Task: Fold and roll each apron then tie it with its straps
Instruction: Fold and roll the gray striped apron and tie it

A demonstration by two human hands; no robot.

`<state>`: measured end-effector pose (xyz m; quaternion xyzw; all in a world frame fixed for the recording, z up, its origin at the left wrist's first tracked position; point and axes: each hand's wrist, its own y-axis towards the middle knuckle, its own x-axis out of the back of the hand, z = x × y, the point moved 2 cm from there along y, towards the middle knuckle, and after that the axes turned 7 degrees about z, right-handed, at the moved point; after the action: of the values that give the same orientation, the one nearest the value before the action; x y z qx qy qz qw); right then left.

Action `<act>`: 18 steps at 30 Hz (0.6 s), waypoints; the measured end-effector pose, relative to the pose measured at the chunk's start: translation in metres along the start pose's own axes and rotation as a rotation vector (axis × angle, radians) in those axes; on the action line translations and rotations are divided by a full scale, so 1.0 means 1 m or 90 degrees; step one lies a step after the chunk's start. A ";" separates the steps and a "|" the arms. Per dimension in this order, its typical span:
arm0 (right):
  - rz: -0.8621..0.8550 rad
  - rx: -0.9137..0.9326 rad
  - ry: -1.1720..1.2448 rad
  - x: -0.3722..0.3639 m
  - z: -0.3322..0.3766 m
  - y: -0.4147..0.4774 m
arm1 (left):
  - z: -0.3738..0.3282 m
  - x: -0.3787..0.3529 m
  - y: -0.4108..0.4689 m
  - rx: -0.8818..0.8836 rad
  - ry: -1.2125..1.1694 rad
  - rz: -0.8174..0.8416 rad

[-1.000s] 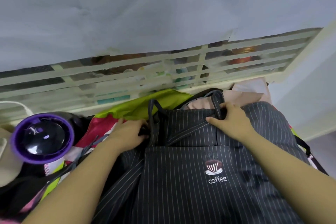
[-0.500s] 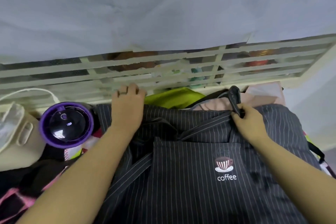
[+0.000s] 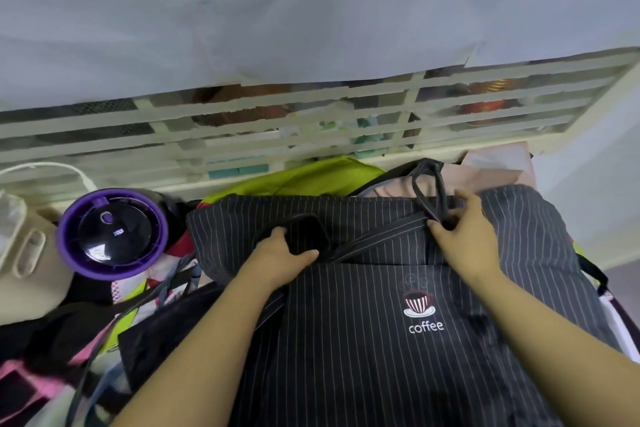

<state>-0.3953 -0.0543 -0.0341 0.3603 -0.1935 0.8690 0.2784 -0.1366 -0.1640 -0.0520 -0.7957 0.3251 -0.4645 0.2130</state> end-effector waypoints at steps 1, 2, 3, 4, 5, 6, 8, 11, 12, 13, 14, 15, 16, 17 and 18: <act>0.020 -0.020 0.049 0.001 -0.001 0.001 | -0.006 -0.006 0.001 -0.025 -0.050 -0.014; 0.035 -0.021 0.083 0.002 -0.001 0.002 | -0.010 -0.013 0.002 -0.045 -0.089 -0.023; 0.041 -0.013 0.099 0.005 -0.001 0.003 | -0.015 -0.019 0.002 -0.062 -0.110 -0.029; 0.043 0.001 0.110 0.009 -0.001 0.003 | -0.019 -0.025 0.002 -0.080 -0.112 -0.037; 0.050 0.013 0.119 0.014 0.000 0.003 | -0.022 -0.029 -0.001 -0.099 -0.103 -0.050; 0.064 0.027 0.132 0.019 0.002 0.002 | -0.024 -0.032 -0.004 -0.120 -0.092 -0.075; 0.088 0.055 0.144 0.031 0.007 -0.003 | -0.031 -0.029 -0.014 -0.173 -0.086 -0.171; 0.035 0.096 0.137 0.054 0.017 0.000 | -0.051 -0.006 -0.032 -0.317 -0.083 -0.399; -0.001 0.112 0.146 0.063 0.023 0.004 | -0.058 0.005 -0.036 -0.366 -0.084 -0.462; -0.042 0.124 0.155 0.071 0.026 0.013 | -0.066 0.016 -0.037 -0.413 -0.087 -0.515; -0.079 0.134 0.170 0.079 0.032 0.025 | -0.076 0.027 -0.035 -0.455 -0.091 -0.557; -0.113 0.142 0.176 0.084 0.037 0.037 | -0.084 0.037 -0.031 -0.493 -0.089 -0.591; -0.143 0.157 0.174 0.086 0.043 0.048 | -0.092 0.044 -0.025 -0.535 -0.074 -0.620; -0.167 0.163 0.169 0.084 0.046 0.060 | -0.098 0.048 -0.016 -0.576 -0.042 -0.639; -0.173 0.164 0.161 0.079 0.046 0.070 | -0.101 0.048 -0.005 -0.605 0.002 -0.643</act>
<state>-0.4617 -0.1056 0.0450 0.3039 0.0058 0.8794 0.3666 -0.2063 -0.1985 0.0279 -0.8560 0.0835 -0.3152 -0.4013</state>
